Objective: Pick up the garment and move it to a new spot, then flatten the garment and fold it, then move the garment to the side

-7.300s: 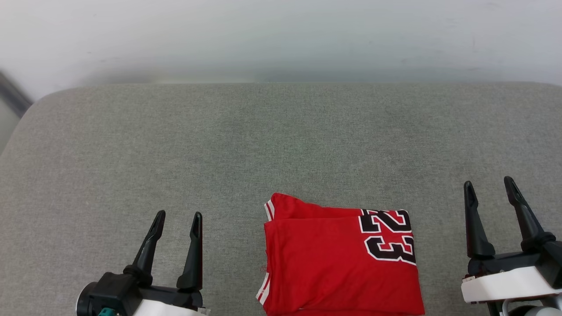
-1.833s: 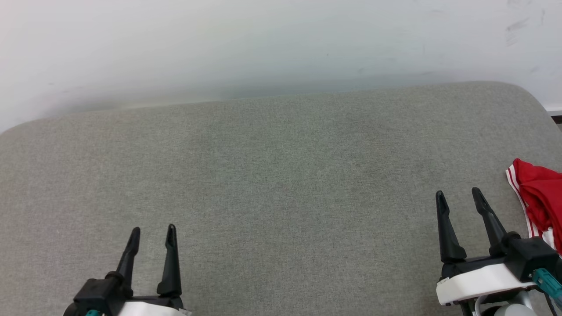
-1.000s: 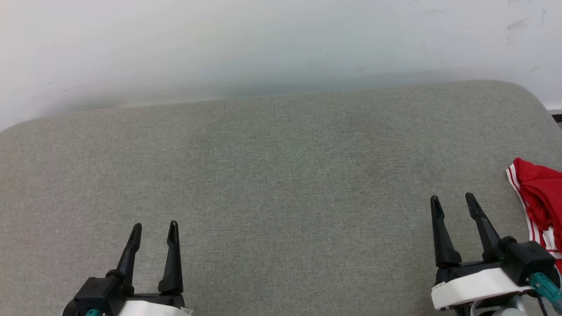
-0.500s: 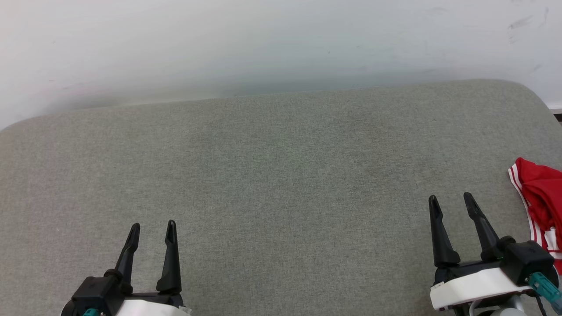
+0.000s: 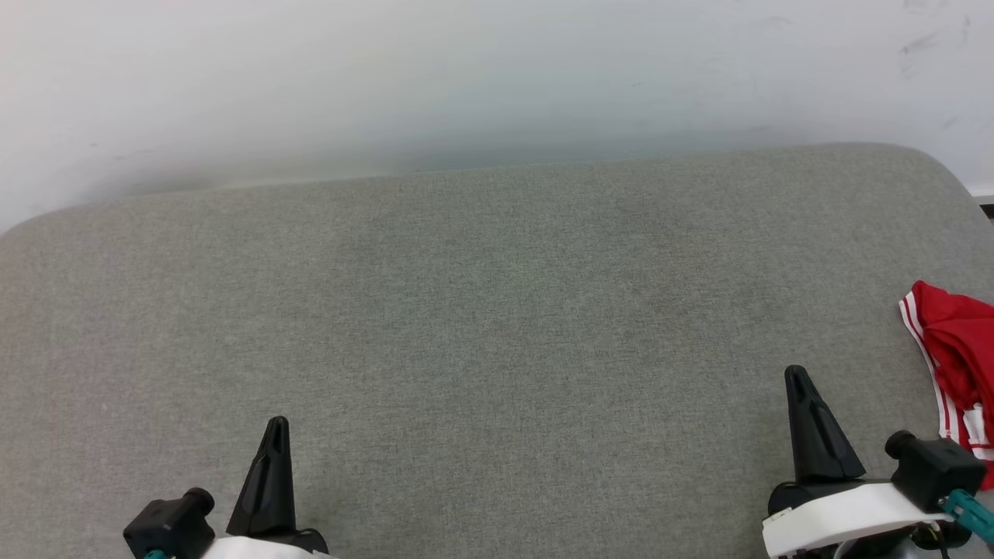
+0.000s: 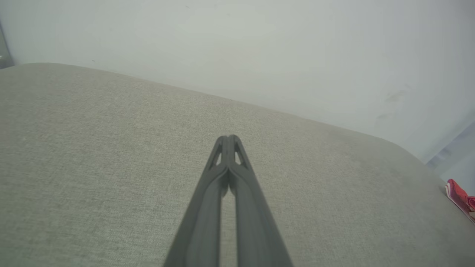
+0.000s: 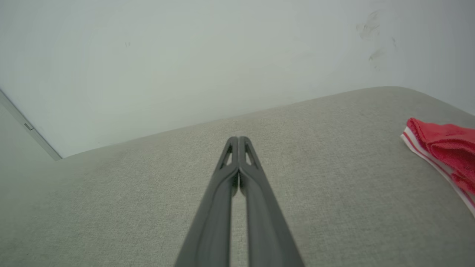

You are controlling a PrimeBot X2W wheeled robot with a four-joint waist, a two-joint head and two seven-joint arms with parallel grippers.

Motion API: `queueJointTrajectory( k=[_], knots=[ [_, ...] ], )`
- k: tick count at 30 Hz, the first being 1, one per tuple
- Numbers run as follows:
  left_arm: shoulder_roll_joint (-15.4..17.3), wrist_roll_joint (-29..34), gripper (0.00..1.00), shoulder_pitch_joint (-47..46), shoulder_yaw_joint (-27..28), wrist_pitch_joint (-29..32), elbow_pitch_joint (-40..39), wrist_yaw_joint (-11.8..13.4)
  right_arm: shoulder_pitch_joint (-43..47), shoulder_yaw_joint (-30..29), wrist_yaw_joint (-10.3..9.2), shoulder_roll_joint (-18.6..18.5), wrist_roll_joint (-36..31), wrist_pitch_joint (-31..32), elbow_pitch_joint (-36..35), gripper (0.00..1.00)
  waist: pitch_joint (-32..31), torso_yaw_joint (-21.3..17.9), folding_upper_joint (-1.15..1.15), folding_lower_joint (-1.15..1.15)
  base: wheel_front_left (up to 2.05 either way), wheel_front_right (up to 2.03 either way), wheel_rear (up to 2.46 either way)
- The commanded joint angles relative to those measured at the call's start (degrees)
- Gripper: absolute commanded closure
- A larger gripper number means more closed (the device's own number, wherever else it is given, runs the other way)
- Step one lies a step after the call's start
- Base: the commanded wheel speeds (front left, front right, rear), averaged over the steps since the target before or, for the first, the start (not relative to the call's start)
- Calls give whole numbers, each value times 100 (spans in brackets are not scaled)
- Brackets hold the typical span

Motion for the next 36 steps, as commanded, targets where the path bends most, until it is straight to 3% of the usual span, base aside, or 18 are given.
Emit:
queueJointTrajectory(
  k=[1,36],
  knots=[
    [34,-220,100,-127,16,35,-53,-6,-101,-10,0,-43,245,32,-57,100,-3,2,0,0,0,0,0],
    [145,-3330,100,-660,109,748,515,-104,-347,-156,-1,-161,3539,726,207,100,-94,68,0,0,0,0,0]
  ],
)
